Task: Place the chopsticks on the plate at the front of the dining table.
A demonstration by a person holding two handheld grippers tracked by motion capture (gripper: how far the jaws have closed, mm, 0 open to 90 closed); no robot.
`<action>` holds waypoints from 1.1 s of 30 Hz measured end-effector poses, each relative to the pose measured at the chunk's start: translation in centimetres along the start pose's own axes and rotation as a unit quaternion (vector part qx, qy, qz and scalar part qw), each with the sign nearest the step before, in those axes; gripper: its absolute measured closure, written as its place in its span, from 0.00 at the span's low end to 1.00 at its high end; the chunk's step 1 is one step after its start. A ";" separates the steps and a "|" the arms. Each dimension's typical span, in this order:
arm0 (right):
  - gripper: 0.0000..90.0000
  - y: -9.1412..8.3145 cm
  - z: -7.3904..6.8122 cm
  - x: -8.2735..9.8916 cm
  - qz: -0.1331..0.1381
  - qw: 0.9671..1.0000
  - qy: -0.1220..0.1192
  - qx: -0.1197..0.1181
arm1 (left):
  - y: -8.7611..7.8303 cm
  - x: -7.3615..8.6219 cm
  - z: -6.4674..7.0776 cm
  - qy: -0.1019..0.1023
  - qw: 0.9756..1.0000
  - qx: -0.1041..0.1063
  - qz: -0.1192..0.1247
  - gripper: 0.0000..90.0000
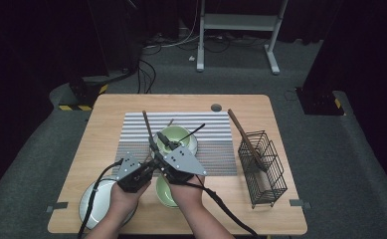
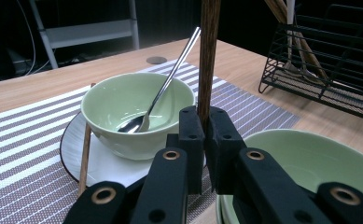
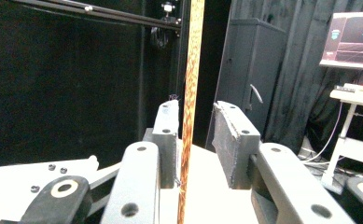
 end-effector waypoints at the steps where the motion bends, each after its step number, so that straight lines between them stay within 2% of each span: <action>1: 0.77 0.1 0.0 0.1 -0.002 1.000 0.001 0.000 | 0.0 0.0 0.2 0.005 1.000 0.001 -0.001 0.95; 5: 0.77 0.3 0.1 0.2 -0.004 1.000 0.001 0.002 | 0.0 0.1 0.5 0.014 1.000 0.003 -0.004 0.95; 10: 0.77 0.4 1.1 0.1 -0.006 1.000 0.005 0.012 | -0.1 0.2 0.9 0.023 1.000 0.007 -0.004 0.95; 15: 0.76 0.4 2.3 0.0 -0.006 1.000 0.020 0.020 | -0.4 0.1 1.2 0.016 1.000 0.020 0.002 0.95; 18: 0.76 0.4 2.8 -0.1 -0.004 0.999 0.020 0.025 | -0.7 0.0 1.3 0.010 1.000 0.028 0.006 0.95; 27: 0.73 0.4 4.0 -0.1 -0.004 0.999 0.029 0.039 | -1.6 -0.2 1.3 0.007 0.999 0.033 0.021 0.95; 33: 0.71 0.5 4.8 0.3 -0.008 0.998 0.046 0.043 | -2.2 -0.1 1.3 0.003 0.999 0.039 0.030 0.95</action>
Point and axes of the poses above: each handheld gripper's, and its own axes: y roughly forward along the jaws, x roughly out of its underside, z roughly to its right, the point moved 7 cm from there along y, roughly forward along the jaws, and after that the axes turned 1 degree about y, right-handed, at the moved point
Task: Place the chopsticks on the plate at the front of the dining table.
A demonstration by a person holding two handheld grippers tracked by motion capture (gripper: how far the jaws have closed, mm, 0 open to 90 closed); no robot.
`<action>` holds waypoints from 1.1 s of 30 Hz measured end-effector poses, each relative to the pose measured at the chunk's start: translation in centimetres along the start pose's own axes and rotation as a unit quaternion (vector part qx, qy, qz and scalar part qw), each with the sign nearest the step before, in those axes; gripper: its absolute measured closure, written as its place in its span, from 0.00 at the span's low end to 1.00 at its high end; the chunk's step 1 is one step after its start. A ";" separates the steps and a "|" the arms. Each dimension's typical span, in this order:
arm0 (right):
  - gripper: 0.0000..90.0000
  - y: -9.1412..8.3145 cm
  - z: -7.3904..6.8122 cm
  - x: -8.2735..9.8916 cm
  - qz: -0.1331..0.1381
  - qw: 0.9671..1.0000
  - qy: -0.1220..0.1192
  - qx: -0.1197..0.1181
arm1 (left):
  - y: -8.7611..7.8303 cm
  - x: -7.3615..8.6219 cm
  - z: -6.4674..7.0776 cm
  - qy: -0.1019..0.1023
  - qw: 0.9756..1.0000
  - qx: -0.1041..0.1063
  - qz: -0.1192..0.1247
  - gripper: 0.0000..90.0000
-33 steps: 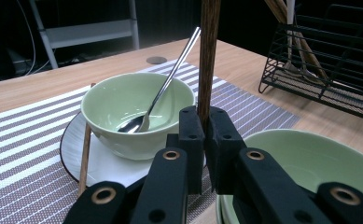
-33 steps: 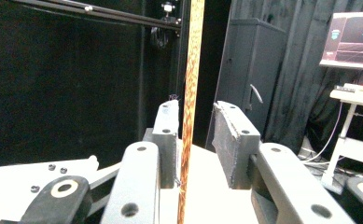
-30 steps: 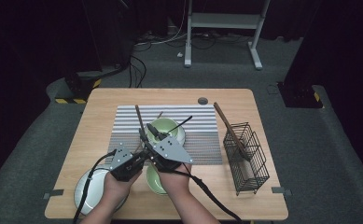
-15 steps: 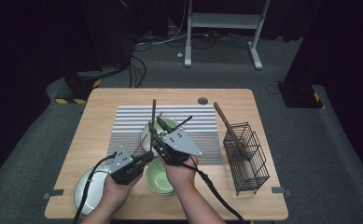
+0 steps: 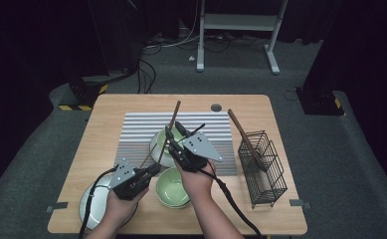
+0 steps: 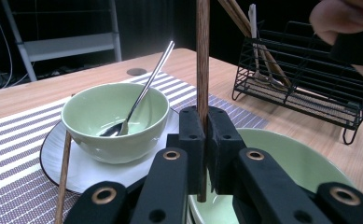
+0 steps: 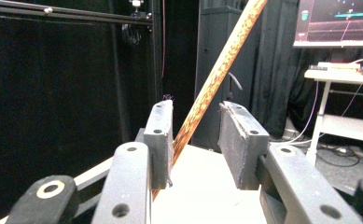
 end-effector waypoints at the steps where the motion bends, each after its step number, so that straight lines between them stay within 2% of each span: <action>1: 0.70 0.0 0.2 0.1 -0.002 1.000 0.006 0.001 | -0.3 0.0 0.0 -0.001 1.000 0.001 0.003 0.95; 8: 0.67 0.3 0.7 0.7 -0.006 1.000 0.009 0.006 | -1.0 0.3 -0.1 -0.004 1.000 0.005 0.014 0.95; 21: 0.63 0.5 1.5 2.0 -0.018 1.000 0.020 0.016 | -2.0 0.5 -0.1 -0.022 0.999 0.012 0.027 0.95; 33: 0.60 0.5 2.2 2.8 -0.025 0.999 0.026 0.022 | -2.3 0.5 -0.1 -0.024 0.999 0.015 0.027 0.94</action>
Point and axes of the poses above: each handheld gripper's, and its own axes: y roughly forward along the jaws, x roughly out of its underside, z roughly to its right, the point moved 7 cm from there along y, roughly forward along the jaws, and after that the axes turned 1 degree about y, right-handed, at the moved point
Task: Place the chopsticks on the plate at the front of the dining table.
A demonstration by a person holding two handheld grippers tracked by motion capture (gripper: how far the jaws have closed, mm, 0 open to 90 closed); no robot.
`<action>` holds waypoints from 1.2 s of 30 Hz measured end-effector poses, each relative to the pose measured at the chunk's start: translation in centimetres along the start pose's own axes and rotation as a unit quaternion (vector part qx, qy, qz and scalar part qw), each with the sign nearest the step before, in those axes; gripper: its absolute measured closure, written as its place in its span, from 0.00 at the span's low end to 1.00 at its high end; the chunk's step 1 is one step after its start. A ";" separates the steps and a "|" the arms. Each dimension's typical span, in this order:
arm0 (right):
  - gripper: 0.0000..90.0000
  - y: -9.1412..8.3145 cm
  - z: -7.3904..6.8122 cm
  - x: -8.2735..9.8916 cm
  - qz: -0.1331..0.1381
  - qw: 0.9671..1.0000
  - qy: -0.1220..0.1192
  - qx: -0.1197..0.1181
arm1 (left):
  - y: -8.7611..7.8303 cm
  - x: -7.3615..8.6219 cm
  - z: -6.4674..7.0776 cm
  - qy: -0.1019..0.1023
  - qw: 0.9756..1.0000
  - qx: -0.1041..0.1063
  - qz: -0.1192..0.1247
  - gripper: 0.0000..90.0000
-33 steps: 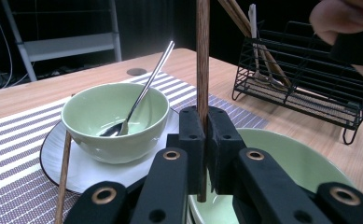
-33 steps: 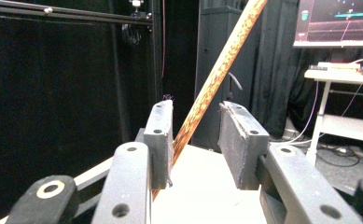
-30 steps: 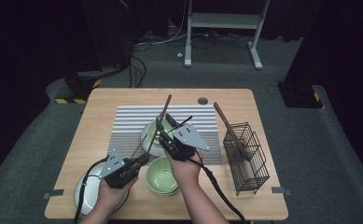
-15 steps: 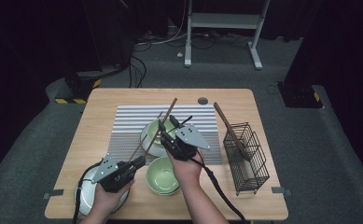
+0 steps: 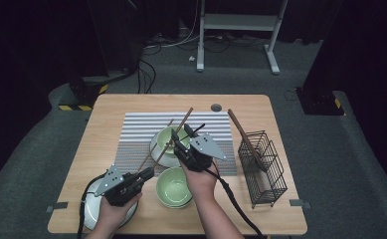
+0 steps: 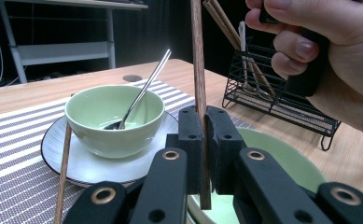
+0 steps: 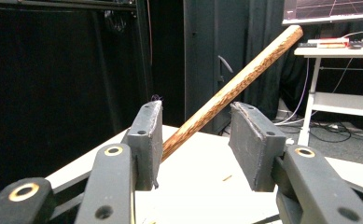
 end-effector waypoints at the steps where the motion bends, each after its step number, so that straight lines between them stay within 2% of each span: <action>1: 0.60 0.0 0.0 0.0 0.000 1.000 0.002 0.000 | 0.0 0.0 0.0 0.000 1.000 0.000 0.000 0.94; 8: 0.60 -0.2 0.0 -0.4 0.003 1.000 0.000 0.002 | 0.2 0.0 0.0 -0.001 1.000 -0.002 -0.003 0.95; 18: 0.59 -1.0 0.4 -1.2 0.008 1.000 -0.008 0.007 | 0.2 -0.4 -0.6 -0.003 1.000 -0.017 -0.008 0.95; 21: 0.59 -1.6 0.8 -1.2 0.005 1.000 -0.006 0.009 | 0.3 -0.1 -0.9 -0.005 1.000 -0.024 -0.018 0.95; 36: 0.60 -3.7 1.9 -0.1 -0.011 0.999 -0.037 0.027 | 0.3 0.0 -2.3 -0.006 0.998 -0.052 -0.034 0.95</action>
Point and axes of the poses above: each handheld gripper's, and its own axes: y roughly forward along the jaws, x roughly out of its underside, z roughly to its right, the point moved 7 cm from there along y, roughly forward along the jaws, and after that the axes turned 1 degree about y, right-handed, at the moved point
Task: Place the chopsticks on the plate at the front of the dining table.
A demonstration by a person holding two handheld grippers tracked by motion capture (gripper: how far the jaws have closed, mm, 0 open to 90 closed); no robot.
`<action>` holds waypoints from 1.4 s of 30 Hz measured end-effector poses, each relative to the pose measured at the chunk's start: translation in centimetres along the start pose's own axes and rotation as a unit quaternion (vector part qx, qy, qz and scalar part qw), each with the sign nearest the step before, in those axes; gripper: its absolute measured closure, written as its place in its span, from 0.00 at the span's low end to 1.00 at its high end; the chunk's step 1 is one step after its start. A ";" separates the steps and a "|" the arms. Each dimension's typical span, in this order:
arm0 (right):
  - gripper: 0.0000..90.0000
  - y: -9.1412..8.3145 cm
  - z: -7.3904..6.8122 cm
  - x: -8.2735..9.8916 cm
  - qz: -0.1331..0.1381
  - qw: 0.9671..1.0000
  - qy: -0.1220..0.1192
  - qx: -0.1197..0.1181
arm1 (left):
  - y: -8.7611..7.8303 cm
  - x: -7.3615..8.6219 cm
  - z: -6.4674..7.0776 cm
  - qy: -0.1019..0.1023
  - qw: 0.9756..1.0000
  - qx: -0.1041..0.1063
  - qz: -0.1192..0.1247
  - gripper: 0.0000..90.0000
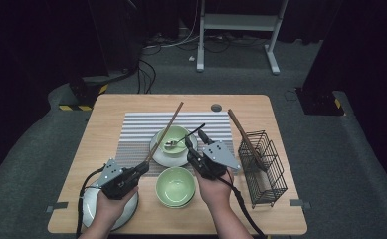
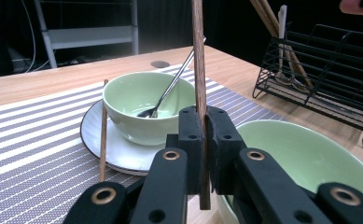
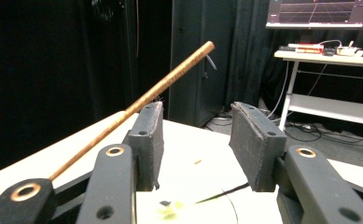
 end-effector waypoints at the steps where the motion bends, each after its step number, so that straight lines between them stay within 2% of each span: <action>1: 0.60 -0.1 0.0 0.2 -0.001 1.000 -0.001 0.001 | 0.0 0.0 -0.1 0.000 1.000 -0.001 -0.001 0.95; 7: 0.60 -0.8 0.4 1.1 -0.010 1.000 -0.007 0.008 | -0.1 -0.1 -0.6 0.002 1.000 -0.009 -0.003 0.95; 15: 0.58 -1.6 1.0 2.6 -0.023 0.999 -0.016 0.017 | -0.2 0.0 -1.2 -0.009 1.000 -0.017 -0.008 0.94; 29: 0.56 -3.3 1.8 4.7 -0.049 0.998 -0.028 0.028 | -0.4 0.0 -2.6 -0.005 0.999 -0.037 -0.020 0.94; 33: 0.56 -3.8 2.0 5.5 -0.060 0.997 -0.030 0.031 | -0.5 0.1 -3.2 -0.012 0.999 -0.044 -0.025 0.94; 34: 0.56 -3.9 2.1 5.7 -0.061 0.997 -0.031 0.032 | -0.2 0.0 -3.2 -0.032 0.998 -0.047 -0.013 0.94; 35: 0.56 -4.0 2.1 5.9 -0.064 0.997 -0.031 0.033 | -0.4 0.2 -3.5 -0.016 0.998 -0.047 -0.029 0.94; 36: 0.56 -4.1 2.2 6.1 -0.067 0.997 -0.031 0.034 | -0.2 0.1 -3.5 -0.033 0.998 -0.049 -0.019 0.94; 40: 0.55 -4.4 2.3 7.0 -0.074 0.996 -0.032 0.036 | -0.1 0.3 -4.1 -0.032 0.997 -0.057 -0.033 0.94; 41: 0.55 -4.5 2.3 7.2 -0.074 0.996 -0.031 0.036 | -0.2 0.4 -4.4 -0.020 0.997 -0.058 -0.046 0.94; 42: 0.55 -4.6 2.3 7.3 -0.074 0.996 -0.030 0.036 | -0.1 0.5 -4.5 -0.018 0.997 -0.060 -0.049 0.94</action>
Point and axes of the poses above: each handheld gripper's, and its own axes: y roughly forward along the jaws, x roughly out of its underside, z roughly to its right, the point moved 7 cm from there along y, roughly forward along the jaws, and after that the axes turned 1 degree about y, right-handed, at the moved point
